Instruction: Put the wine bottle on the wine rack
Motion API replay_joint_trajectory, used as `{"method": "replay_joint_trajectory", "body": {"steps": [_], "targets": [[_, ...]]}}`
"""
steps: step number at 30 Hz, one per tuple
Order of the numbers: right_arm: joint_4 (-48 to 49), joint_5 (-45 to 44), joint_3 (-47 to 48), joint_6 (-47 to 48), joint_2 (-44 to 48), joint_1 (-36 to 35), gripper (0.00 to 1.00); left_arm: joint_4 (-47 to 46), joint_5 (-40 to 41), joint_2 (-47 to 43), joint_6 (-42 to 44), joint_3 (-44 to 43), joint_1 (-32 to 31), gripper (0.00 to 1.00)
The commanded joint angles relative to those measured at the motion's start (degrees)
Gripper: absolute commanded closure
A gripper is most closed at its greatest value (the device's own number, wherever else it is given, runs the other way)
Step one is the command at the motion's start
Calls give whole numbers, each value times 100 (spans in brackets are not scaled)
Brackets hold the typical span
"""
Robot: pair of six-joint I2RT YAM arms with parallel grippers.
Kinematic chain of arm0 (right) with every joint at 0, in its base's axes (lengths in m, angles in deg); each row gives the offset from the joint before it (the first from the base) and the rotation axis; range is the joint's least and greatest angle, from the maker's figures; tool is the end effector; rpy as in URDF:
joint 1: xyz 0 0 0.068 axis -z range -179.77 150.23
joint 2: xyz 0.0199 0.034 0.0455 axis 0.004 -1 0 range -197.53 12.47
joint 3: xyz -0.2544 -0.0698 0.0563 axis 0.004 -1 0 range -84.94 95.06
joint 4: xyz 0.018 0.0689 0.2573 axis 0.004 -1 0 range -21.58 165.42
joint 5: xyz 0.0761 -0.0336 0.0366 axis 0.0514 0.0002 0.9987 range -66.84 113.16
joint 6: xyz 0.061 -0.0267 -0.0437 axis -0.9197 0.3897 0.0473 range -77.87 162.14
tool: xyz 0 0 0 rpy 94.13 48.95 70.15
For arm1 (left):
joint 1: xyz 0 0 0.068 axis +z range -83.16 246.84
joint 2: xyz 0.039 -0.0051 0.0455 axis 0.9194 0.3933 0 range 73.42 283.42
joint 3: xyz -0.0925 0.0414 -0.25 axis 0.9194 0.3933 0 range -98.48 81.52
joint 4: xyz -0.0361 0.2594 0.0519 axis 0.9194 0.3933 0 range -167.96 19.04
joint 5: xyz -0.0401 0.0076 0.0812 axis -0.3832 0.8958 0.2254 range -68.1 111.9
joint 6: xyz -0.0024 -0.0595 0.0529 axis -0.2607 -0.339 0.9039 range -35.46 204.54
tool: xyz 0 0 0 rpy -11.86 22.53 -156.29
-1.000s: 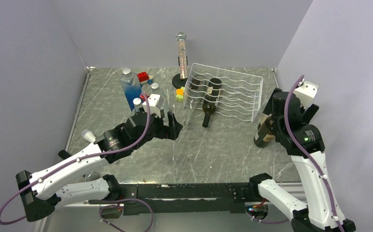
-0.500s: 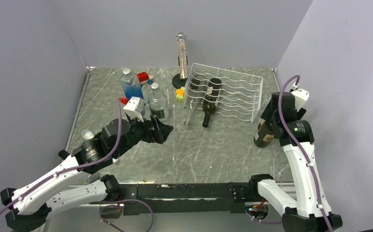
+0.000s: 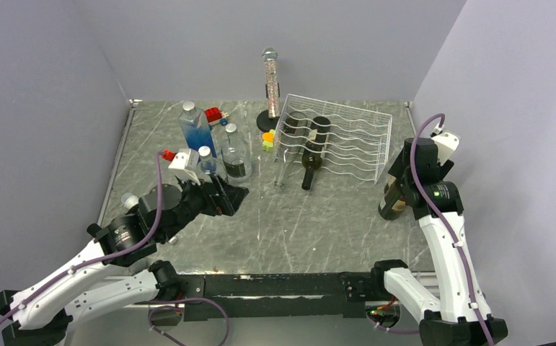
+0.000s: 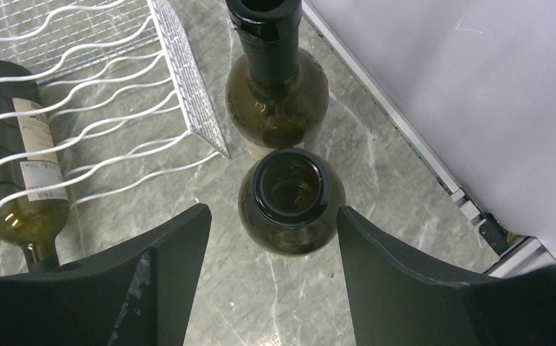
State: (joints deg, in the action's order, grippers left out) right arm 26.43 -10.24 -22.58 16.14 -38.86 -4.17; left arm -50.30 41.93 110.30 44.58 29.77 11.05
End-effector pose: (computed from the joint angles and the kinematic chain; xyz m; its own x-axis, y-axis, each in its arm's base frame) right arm 0.1975 -0.0226 0.3433 -0.3896 0.3370 -0.8571 0.6003 0.7987 0.0412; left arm 0.1170 -0.1302 0.3618 -0.4739 -0.3764 -0.7961 0.3716 0.7341 -0.5683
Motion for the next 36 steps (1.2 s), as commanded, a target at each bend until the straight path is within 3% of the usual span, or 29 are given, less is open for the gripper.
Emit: {"method": "replay_joint_trajectory", "body": {"steps": [1,10,14,16,19,20,30,36], "targets": [[399,-387,-94,67,-36,62,32,-53,42,-190,-177,50,15,1],[475,-542,-138,39,-37,140,42,188,-14,-313,-200,-52,16,1],[486,-392,-119,64,-88,159,54,195,-34,-431,-243,1,16,1],[522,-306,-127,142,-51,164,67,209,-26,-504,-265,22,16,1],[620,-103,-189,262,65,164,98,207,-13,-590,-284,72,14,1],[654,-8,-206,302,108,160,100,191,-27,-605,-284,88,15,1],[1234,2645,-235,801,526,109,100,139,-281,-292,-248,63,16,1],[1236,3267,-102,932,728,47,100,9,-357,-262,-284,111,16,1]]}}
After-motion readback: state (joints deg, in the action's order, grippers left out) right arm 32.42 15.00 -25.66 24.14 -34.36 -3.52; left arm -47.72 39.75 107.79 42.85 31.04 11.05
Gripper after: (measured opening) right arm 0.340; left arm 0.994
